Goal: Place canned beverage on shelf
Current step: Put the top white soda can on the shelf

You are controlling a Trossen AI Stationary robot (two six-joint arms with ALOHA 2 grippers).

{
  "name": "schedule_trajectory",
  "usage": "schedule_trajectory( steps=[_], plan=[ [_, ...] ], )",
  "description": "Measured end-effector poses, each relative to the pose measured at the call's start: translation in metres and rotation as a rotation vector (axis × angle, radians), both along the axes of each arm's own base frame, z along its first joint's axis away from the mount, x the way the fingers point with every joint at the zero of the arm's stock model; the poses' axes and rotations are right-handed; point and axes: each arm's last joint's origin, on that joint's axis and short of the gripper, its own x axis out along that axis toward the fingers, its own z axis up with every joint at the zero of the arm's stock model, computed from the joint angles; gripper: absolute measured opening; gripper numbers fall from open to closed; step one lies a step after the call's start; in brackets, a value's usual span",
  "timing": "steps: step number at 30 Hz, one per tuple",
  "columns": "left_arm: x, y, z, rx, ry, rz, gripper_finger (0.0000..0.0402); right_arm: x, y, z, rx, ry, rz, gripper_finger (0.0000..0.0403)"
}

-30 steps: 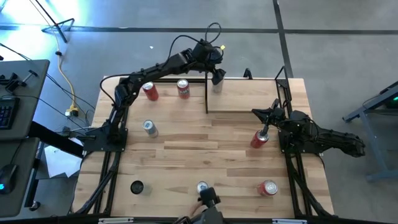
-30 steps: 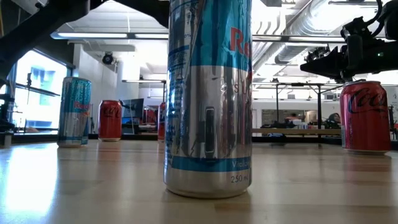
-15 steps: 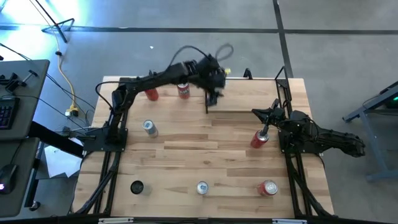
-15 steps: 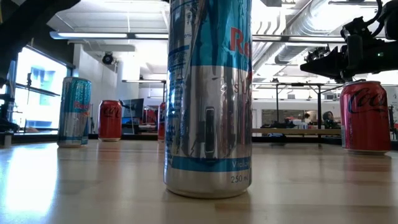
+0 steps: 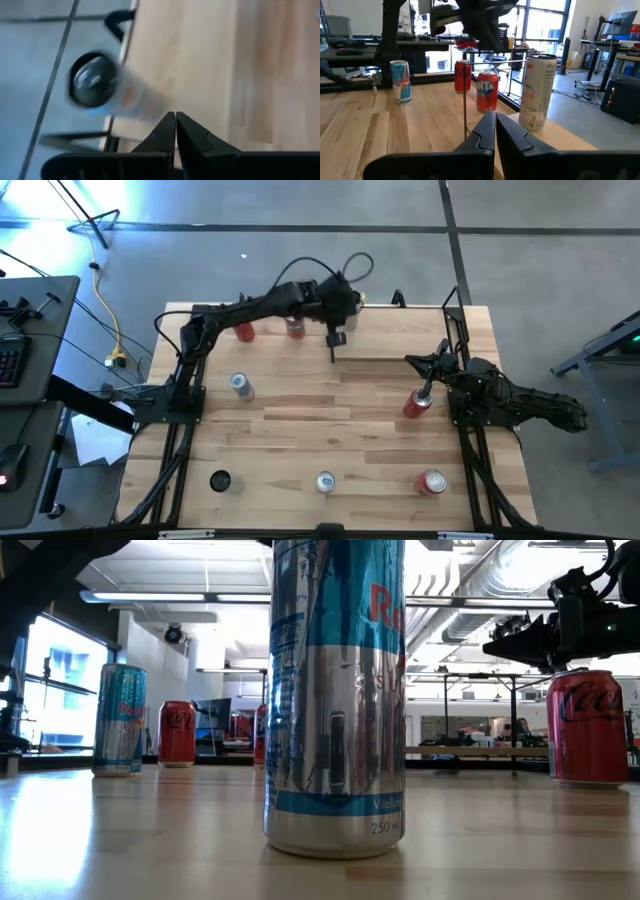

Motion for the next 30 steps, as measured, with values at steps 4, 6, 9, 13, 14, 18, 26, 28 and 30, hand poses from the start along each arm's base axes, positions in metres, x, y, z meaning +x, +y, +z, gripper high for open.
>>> schedule_trajectory(
  steps=[4, 6, 9, 13, 14, 18, 26, 28, 30],
  plan=[
    [-0.004, 0.015, 0.000, -0.012, -0.029, 0.047, 0.0003, 0.000, 0.000, 0.000, 0.000, 0.000, 0.000, 0.0000],
    [-0.004, 0.020, 0.000, -0.021, -0.049, 0.070, 0.0001, 0.000, 0.000, 0.000, 0.000, 0.000, 0.000, 0.0000],
    [-0.004, 0.027, 0.002, -0.021, -0.095, 0.100, 0.0001, 0.000, 0.000, 0.000, 0.000, 0.000, 0.000, 0.0000],
    [-0.006, 0.033, 0.003, -0.030, -0.108, 0.130, 0.0001, 0.000, 0.000, 0.000, 0.000, 0.000, 0.000, 0.0000],
    [-0.007, 0.034, 0.002, -0.035, -0.105, 0.136, 0.0000, 0.000, 0.000, 0.000, 0.000, 0.000, 0.000, 0.0000],
    [-0.009, 0.035, 0.001, -0.052, -0.091, 0.140, 0.0000, 0.000, 0.000, 0.000, 0.000, 0.000, 0.000, 0.0000],
    [-0.006, 0.038, -0.005, -0.056, -0.092, 0.143, 0.0000, 0.000, 0.000, 0.000, 0.000, 0.000, 0.000, 0.0000],
    [-0.004, 0.040, -0.012, -0.063, -0.074, 0.146, 0.0000, 0.000, 0.000, 0.000, 0.000, 0.000, 0.000, 0.0000],
    [-0.001, 0.042, -0.019, -0.068, -0.064, 0.147, 0.0000, 0.000, 0.000, 0.000, 0.000, 0.000, 0.000, 0.0000]
  ],
)
